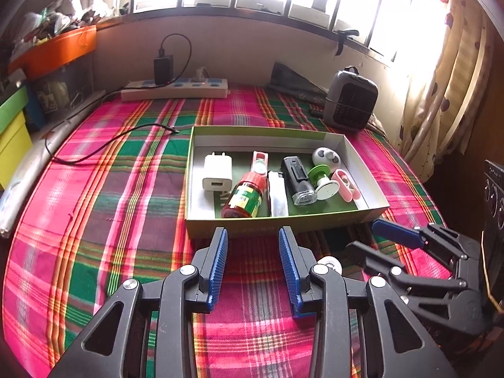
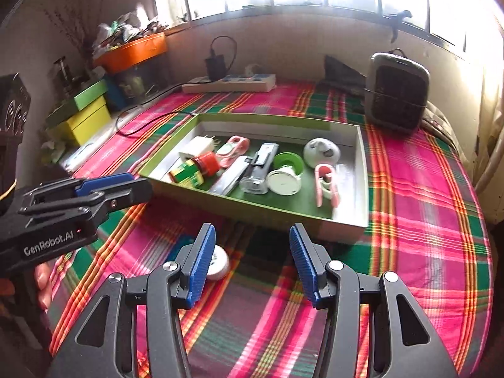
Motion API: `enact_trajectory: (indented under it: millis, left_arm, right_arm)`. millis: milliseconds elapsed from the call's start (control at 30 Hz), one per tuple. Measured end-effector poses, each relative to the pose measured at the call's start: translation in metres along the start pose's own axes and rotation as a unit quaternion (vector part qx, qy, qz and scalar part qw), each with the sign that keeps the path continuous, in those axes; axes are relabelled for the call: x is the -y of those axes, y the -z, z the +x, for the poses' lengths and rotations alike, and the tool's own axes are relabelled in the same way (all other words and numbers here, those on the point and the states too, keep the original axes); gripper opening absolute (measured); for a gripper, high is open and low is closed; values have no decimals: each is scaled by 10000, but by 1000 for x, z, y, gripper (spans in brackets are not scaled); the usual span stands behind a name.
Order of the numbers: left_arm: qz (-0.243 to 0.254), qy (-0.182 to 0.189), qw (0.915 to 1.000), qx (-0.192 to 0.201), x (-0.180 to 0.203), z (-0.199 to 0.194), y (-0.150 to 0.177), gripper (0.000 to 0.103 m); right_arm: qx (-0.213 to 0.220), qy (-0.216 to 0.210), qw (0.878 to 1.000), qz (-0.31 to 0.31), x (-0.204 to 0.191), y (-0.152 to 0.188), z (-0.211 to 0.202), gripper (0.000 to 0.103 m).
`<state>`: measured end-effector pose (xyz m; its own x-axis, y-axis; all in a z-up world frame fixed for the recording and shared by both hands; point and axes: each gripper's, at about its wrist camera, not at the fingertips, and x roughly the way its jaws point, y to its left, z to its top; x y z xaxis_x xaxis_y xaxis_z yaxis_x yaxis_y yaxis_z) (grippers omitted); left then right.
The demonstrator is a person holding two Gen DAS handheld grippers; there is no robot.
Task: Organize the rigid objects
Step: 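Move both tools toward the blue USB device and white round container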
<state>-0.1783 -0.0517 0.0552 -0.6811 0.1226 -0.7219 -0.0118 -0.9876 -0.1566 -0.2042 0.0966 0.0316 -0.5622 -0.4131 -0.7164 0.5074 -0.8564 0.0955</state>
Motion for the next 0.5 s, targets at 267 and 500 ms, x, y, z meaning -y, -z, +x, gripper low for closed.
enact_trajectory:
  millis: [267, 500]
  left_arm:
    - [-205, 18, 9998, -77, -16, -3, 12, 33]
    - [-279, 89, 9995, -77, -21, -5, 18, 33]
  right_arm:
    - [-273, 23, 9994, -187, -15, 10, 14, 51]
    - [-389, 71, 9990, -194, -18, 11, 22, 50]
